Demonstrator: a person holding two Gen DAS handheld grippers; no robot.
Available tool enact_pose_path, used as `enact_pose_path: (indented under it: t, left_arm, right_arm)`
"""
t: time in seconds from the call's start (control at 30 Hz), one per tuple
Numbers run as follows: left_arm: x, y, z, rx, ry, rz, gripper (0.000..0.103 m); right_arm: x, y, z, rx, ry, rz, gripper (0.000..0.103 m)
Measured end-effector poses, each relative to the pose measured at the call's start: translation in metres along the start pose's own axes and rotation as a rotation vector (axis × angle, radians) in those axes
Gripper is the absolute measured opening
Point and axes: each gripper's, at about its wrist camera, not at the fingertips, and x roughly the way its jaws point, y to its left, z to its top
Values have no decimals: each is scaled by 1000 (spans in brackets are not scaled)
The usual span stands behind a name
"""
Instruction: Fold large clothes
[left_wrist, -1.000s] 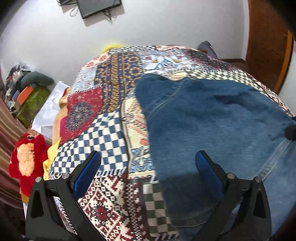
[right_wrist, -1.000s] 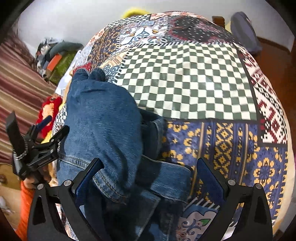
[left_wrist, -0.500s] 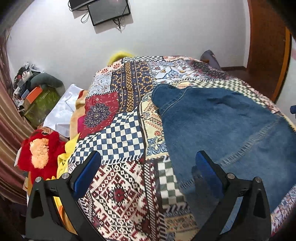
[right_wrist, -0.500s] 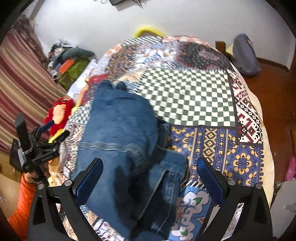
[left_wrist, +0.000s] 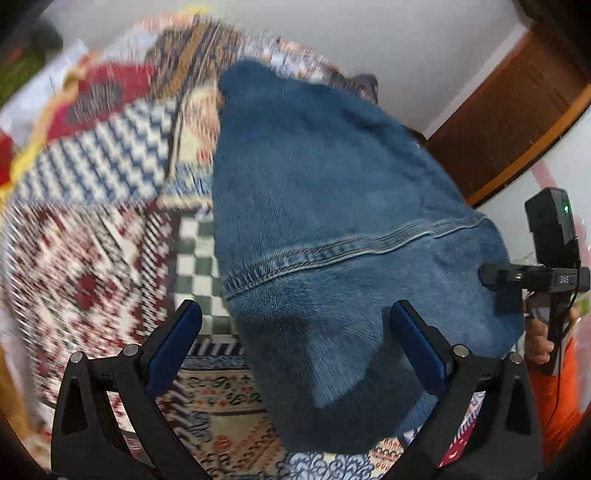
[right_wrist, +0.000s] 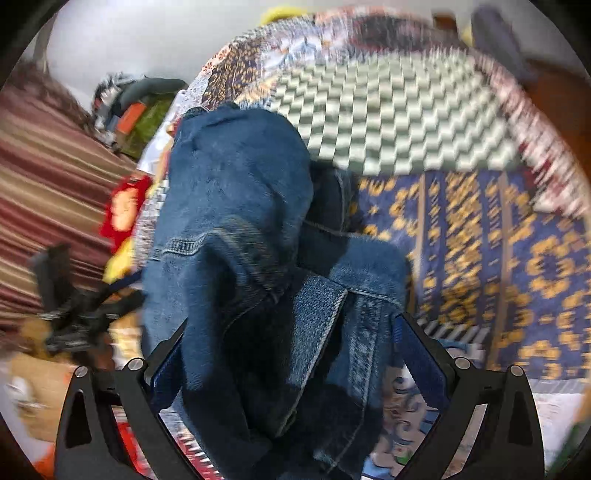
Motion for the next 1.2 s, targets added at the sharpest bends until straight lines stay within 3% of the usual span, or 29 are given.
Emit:
enact_pose_path:
  t: [0.2, 0.5, 0.8, 0.93, 1.1, 1.2]
  left_arm:
    - [33, 16, 12, -145, 70, -159, 103]
    - [53, 9, 32, -135, 80, -181, 103]
    - [66, -2, 37, -131, 60, -198, 103]
    - [63, -4, 26, -112, 58, -220, 102]
    - [56, -3, 20, -97, 39, -234, 91]
    - [47, -3, 21, -100, 38, -252, 82]
  right_arm:
    - [14, -11, 9, -12, 30, 73, 103]
    - [13, -14, 12, -77, 35, 36, 103]
    - [52, -47, 11, 154, 149, 274, 103]
    - [63, -30, 17, 121, 144, 220, 103]
    - [69, -14, 19, 99, 107, 170, 102]
    - [65, -11, 15, 79, 78, 193, 88]
